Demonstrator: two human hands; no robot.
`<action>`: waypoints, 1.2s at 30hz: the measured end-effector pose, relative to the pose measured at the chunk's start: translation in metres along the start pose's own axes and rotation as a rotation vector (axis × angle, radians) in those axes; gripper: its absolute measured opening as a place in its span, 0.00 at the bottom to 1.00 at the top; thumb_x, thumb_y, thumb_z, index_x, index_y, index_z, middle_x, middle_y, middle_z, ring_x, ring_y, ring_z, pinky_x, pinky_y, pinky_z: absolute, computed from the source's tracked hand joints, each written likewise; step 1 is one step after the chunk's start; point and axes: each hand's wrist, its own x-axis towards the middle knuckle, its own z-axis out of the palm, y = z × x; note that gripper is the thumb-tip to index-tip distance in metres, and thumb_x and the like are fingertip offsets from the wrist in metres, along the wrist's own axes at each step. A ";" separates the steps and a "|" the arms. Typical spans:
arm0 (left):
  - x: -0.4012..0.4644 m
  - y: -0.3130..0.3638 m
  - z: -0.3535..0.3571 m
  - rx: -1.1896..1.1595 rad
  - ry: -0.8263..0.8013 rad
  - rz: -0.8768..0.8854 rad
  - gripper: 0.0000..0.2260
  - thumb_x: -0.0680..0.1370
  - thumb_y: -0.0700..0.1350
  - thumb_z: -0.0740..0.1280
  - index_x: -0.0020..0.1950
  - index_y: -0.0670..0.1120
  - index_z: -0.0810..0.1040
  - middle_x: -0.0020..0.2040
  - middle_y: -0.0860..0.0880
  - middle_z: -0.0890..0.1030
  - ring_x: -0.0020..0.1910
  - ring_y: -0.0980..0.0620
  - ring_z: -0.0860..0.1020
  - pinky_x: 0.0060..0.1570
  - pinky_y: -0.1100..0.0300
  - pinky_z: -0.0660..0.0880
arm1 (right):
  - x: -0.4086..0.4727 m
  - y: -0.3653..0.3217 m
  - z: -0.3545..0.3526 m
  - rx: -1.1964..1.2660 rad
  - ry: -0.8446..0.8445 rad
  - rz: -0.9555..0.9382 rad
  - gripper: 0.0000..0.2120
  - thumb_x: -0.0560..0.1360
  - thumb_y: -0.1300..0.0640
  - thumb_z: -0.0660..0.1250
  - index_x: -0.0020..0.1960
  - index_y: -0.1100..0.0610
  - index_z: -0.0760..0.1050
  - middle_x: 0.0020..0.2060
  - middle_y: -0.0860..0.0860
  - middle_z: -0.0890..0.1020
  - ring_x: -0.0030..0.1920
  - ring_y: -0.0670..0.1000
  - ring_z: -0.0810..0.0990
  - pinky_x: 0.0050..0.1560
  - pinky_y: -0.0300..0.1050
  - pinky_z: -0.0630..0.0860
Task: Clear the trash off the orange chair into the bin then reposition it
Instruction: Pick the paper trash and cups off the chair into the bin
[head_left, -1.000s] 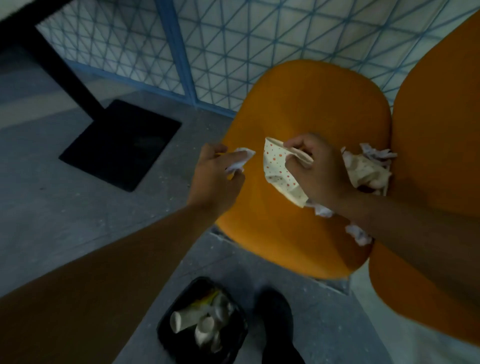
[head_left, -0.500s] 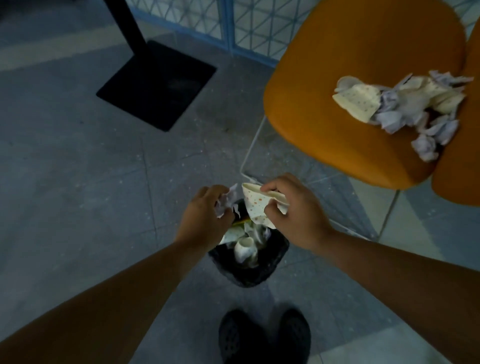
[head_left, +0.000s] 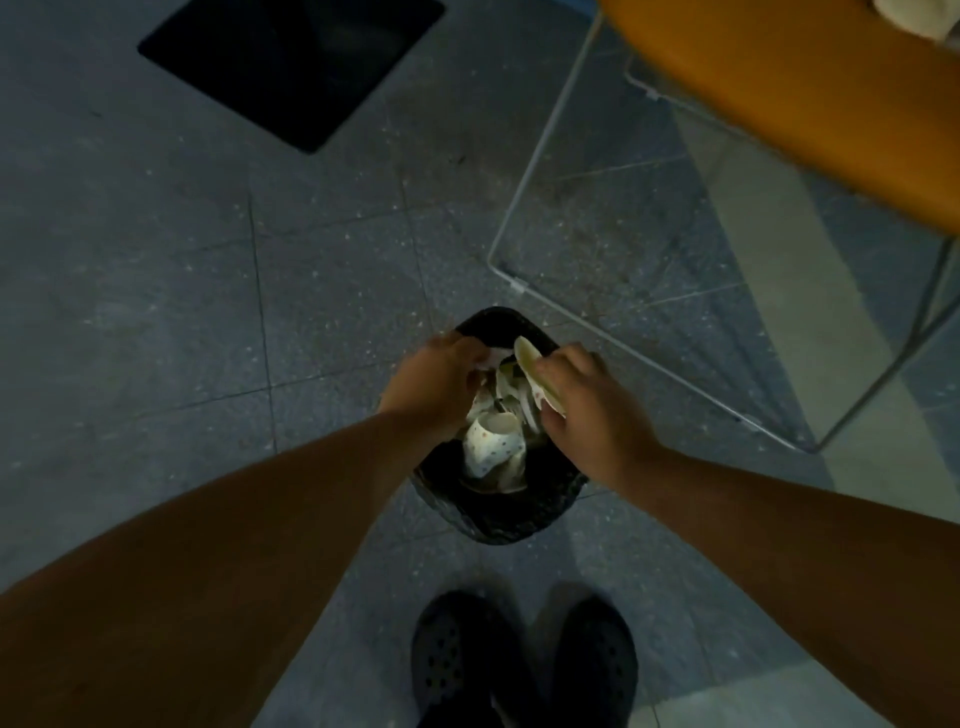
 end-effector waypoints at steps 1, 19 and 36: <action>0.003 -0.004 0.004 0.006 -0.032 -0.012 0.13 0.78 0.43 0.64 0.61 0.50 0.78 0.61 0.48 0.79 0.57 0.47 0.79 0.56 0.53 0.76 | 0.000 0.006 0.006 -0.074 -0.068 0.015 0.23 0.75 0.58 0.67 0.68 0.59 0.68 0.61 0.57 0.70 0.60 0.60 0.69 0.49 0.54 0.76; 0.019 0.087 -0.108 0.018 -0.066 0.026 0.15 0.78 0.41 0.63 0.65 0.49 0.73 0.63 0.47 0.74 0.60 0.46 0.75 0.56 0.56 0.72 | 0.014 -0.031 -0.128 -0.070 -0.128 0.050 0.21 0.75 0.49 0.66 0.67 0.54 0.70 0.67 0.51 0.66 0.65 0.55 0.67 0.57 0.50 0.72; 0.126 0.266 -0.201 0.052 0.028 0.346 0.17 0.80 0.44 0.63 0.69 0.48 0.68 0.68 0.46 0.69 0.43 0.43 0.76 0.44 0.48 0.75 | 0.055 0.057 -0.327 -0.048 0.262 0.284 0.22 0.71 0.49 0.67 0.64 0.52 0.72 0.62 0.51 0.72 0.64 0.59 0.68 0.58 0.59 0.69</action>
